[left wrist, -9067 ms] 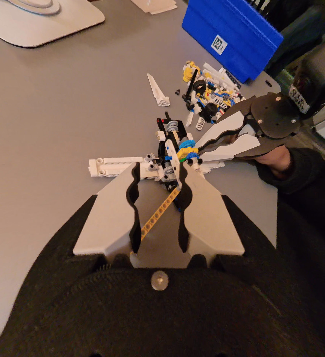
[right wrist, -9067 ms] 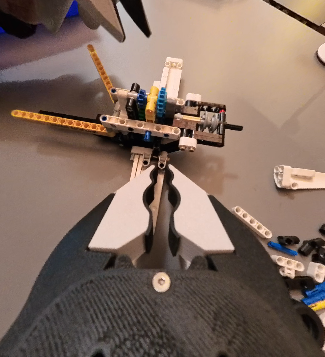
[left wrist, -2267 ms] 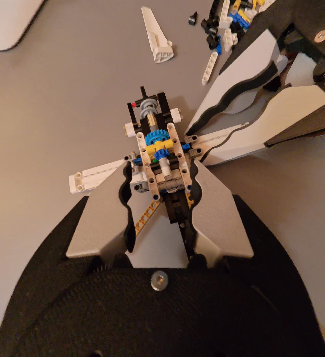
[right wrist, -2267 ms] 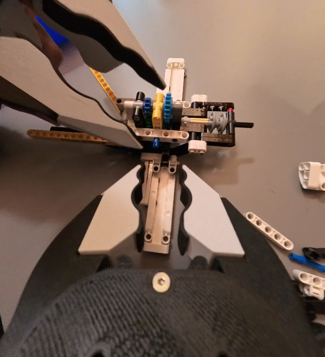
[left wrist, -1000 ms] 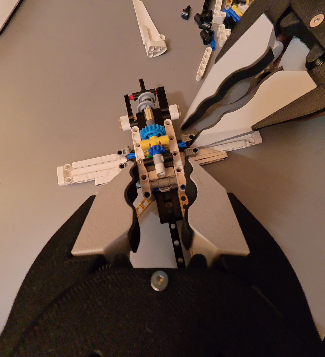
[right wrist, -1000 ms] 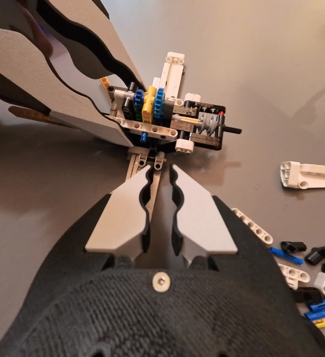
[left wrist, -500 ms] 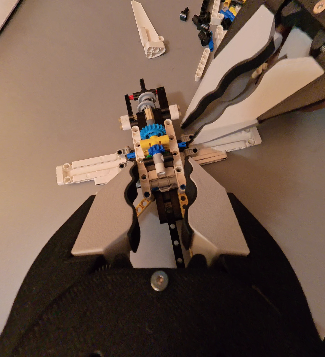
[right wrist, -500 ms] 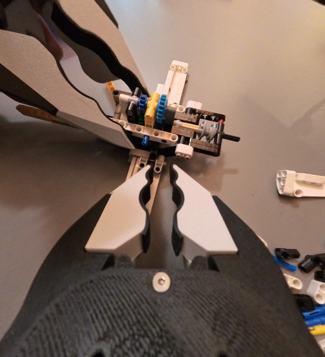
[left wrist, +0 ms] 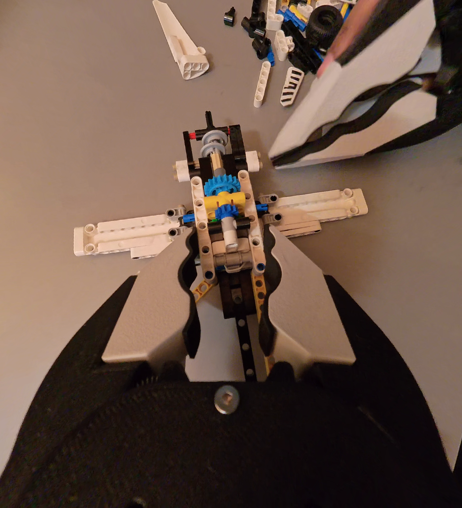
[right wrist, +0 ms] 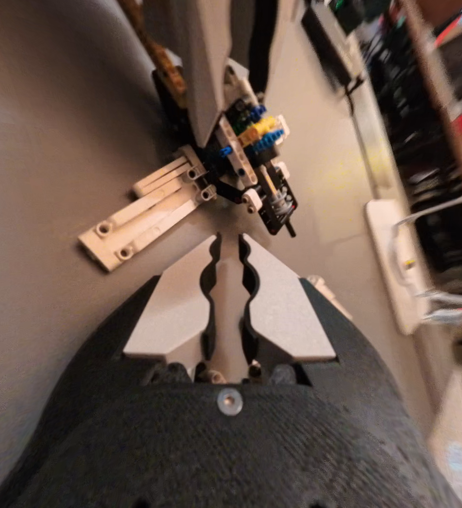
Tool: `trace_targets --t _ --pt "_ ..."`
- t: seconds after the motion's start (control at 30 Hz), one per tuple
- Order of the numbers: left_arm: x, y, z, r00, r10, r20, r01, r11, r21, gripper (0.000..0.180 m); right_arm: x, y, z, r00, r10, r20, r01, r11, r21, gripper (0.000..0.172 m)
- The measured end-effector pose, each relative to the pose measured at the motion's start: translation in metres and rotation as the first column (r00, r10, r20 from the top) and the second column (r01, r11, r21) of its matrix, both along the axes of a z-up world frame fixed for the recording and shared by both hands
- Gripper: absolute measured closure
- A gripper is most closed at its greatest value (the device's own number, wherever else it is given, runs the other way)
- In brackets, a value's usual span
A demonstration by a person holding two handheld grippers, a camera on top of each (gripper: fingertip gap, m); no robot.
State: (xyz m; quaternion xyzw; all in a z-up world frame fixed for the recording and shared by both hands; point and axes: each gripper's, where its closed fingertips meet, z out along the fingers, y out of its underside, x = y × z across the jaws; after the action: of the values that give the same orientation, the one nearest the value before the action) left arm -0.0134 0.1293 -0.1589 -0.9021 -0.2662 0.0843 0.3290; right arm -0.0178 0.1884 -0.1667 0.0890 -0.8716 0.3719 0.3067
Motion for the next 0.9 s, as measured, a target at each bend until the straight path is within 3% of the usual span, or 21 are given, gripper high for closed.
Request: trace_targets --t 0.1,0.3,0.6,0.77,0.9 --pt "0.000 0.000 0.000 1.000 0.001 0.004 -0.001 1.000 0.011 0.133 0.006 -0.006 -0.004 0.981 0.123 -0.153 -0.111 0.990 0.083 0.172" --pt "0.000 0.000 0.000 1.000 0.002 0.005 -0.002 1.000 0.016 0.133 0.004 -0.020 -0.007 0.896 0.296 -0.330 -0.223 0.944 0.243 0.164" --pt "0.000 0.002 0.000 1.000 0.004 0.011 -0.004 1.000 0.024 0.133 0.010 -0.028 -0.007 0.861 0.396 -0.318 -0.335 0.914 0.230 0.164" --pt "0.000 0.001 0.000 1.000 0.012 0.006 -0.012 1.000 0.005 0.133 0.008 -0.028 -0.006 0.858 0.388 -0.338 -0.317 0.916 0.246 0.170" --pt "0.001 0.000 0.000 1.000 0.014 0.008 -0.014 1.000 0.009 0.133 -0.003 -0.017 -0.012 0.895 0.326 -0.306 -0.242 0.929 0.280 0.172"
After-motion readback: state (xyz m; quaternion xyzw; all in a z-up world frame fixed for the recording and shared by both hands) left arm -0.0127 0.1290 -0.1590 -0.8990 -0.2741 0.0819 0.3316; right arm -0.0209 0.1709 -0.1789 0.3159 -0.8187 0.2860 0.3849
